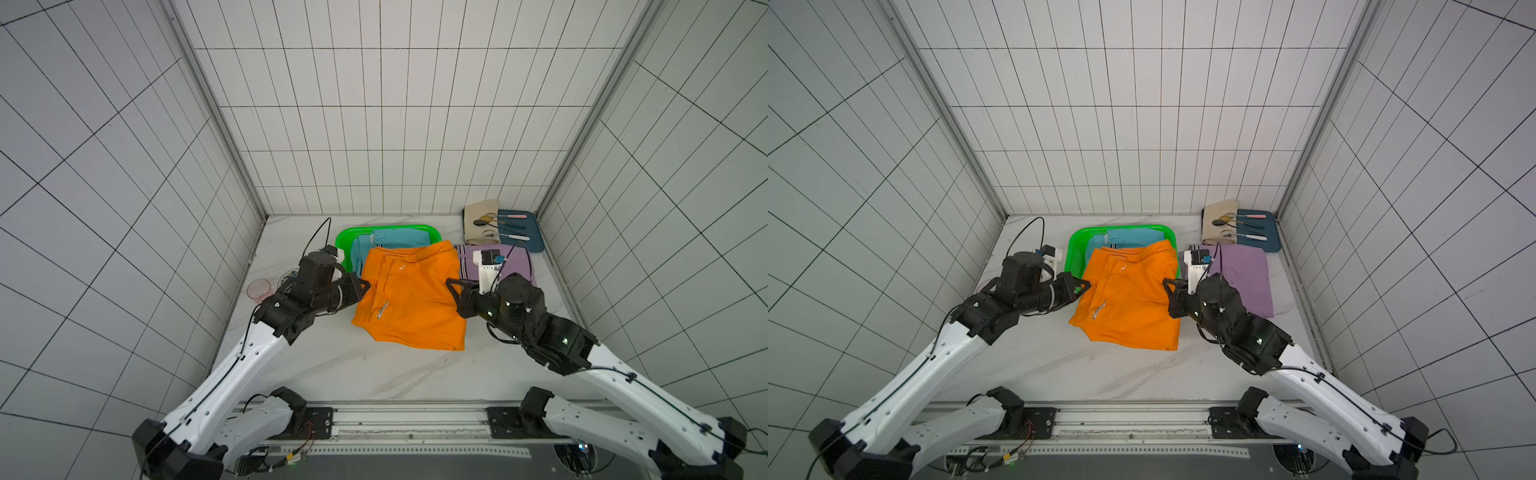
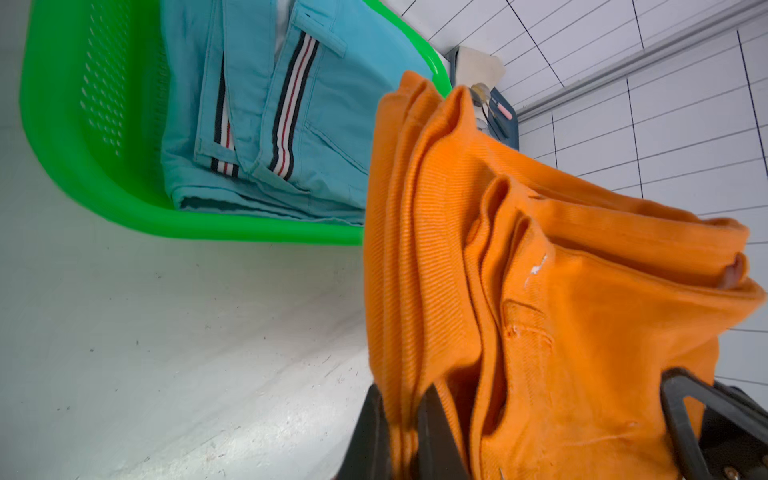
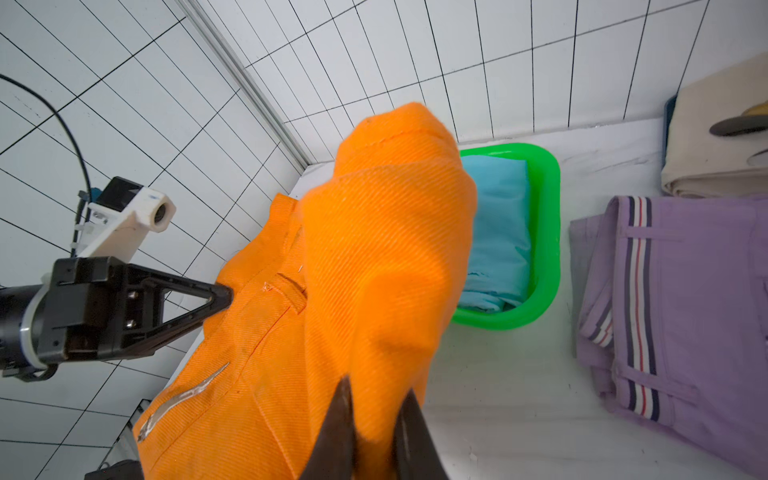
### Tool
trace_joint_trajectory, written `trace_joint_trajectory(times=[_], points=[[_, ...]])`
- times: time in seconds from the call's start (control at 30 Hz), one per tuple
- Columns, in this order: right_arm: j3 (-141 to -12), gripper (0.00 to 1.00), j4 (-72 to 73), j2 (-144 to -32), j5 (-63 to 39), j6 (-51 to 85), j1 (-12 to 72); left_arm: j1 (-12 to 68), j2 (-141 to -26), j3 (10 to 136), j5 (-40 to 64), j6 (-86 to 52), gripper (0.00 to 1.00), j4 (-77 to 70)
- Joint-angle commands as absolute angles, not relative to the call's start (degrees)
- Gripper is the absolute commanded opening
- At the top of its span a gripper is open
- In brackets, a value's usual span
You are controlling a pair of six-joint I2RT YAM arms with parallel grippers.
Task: Put the folded long pants in the basket
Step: Place the long pant in the basket.
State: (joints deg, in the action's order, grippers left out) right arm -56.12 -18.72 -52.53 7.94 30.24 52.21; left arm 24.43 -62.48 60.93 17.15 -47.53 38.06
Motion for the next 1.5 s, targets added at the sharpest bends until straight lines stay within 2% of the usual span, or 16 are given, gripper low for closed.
trace_joint_trajectory(times=[0.0,0.4,0.6,1.0,1.2,1.47], points=[[-62.2,0.00,-18.2,-56.5,2.2,25.7,47.0,19.1,-68.2,66.5,18.7,-47.1,0.00,31.6],[-76.0,0.00,-8.3,-82.9,-14.0,22.2,28.6,5.4,-88.9,77.4,29.1,-44.0,0.00,25.8],[-78.0,0.00,-4.5,-93.0,-16.3,19.6,27.4,3.8,-97.9,83.8,32.2,-42.7,0.00,26.6],[-82.8,0.00,-0.1,-112.2,-19.9,16.8,25.6,3.7,-104.9,79.6,32.4,-43.3,0.00,21.5],[-85.9,0.00,-1.1,-115.4,-21.4,15.7,25.6,2.9,-105.9,79.1,33.4,-43.1,0.00,21.5],[-87.4,0.00,-2.5,-111.1,-20.9,14.5,26.4,2.9,-101.6,77.5,33.1,-43.5,0.00,21.0]])
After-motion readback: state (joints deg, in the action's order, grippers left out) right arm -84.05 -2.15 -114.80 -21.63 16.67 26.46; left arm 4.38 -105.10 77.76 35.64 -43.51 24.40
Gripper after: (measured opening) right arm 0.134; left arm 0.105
